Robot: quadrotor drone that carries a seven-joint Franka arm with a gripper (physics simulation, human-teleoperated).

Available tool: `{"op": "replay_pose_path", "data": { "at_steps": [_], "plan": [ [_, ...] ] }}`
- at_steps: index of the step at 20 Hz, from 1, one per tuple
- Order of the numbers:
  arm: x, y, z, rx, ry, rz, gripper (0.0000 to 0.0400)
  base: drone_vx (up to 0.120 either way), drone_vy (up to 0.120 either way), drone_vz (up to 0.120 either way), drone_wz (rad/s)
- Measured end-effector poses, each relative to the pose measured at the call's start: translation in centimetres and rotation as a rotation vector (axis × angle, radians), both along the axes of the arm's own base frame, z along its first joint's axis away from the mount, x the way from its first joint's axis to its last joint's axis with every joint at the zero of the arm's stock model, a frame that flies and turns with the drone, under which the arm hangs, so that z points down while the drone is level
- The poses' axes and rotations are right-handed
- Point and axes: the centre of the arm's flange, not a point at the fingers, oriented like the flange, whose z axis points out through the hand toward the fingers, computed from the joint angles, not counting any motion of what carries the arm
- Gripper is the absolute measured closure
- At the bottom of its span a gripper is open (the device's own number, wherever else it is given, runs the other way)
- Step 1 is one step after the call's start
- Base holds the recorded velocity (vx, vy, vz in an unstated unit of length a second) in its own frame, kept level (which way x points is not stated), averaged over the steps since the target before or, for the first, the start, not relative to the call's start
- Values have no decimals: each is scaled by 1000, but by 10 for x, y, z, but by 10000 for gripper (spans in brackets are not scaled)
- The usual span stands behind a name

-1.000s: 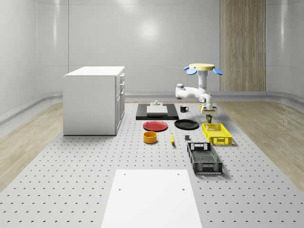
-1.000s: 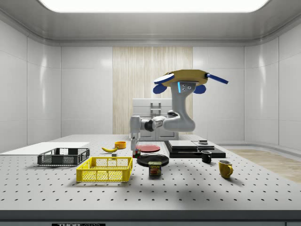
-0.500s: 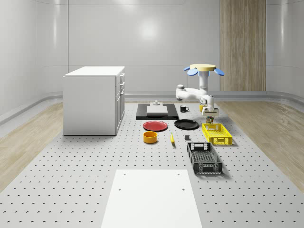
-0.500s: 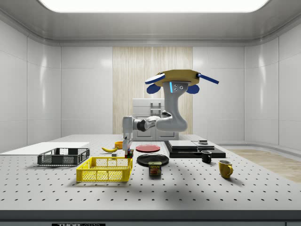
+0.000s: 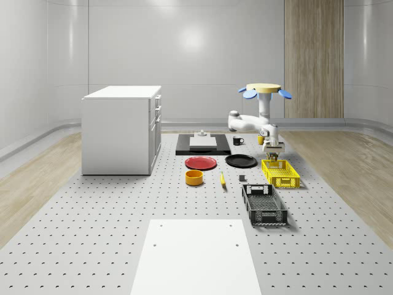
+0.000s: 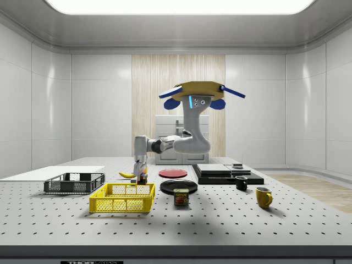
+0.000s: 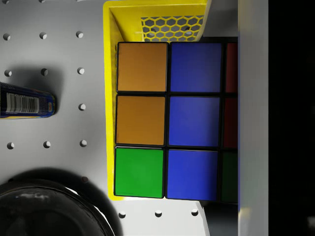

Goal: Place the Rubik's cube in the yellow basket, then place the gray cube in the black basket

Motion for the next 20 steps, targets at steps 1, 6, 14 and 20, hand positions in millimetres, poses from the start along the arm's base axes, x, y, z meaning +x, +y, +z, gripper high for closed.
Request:
{"op": "replay_pose_path", "data": {
  "at_steps": [1, 6, 14, 20],
  "plan": [
    [0, 0, 0, 0, 0, 0, 115, 120, 0, 0, 0],
    [0, 0, 0, 0, 0, 0, 115, 32, 0, 0, 0],
    [0, -7, 0, 0, 0, -2, 115, 0, 0, 0, 0],
    [0, -20, 4, 0, 0, -10, 115, 0, 0, 0, 0]
  ]
}}
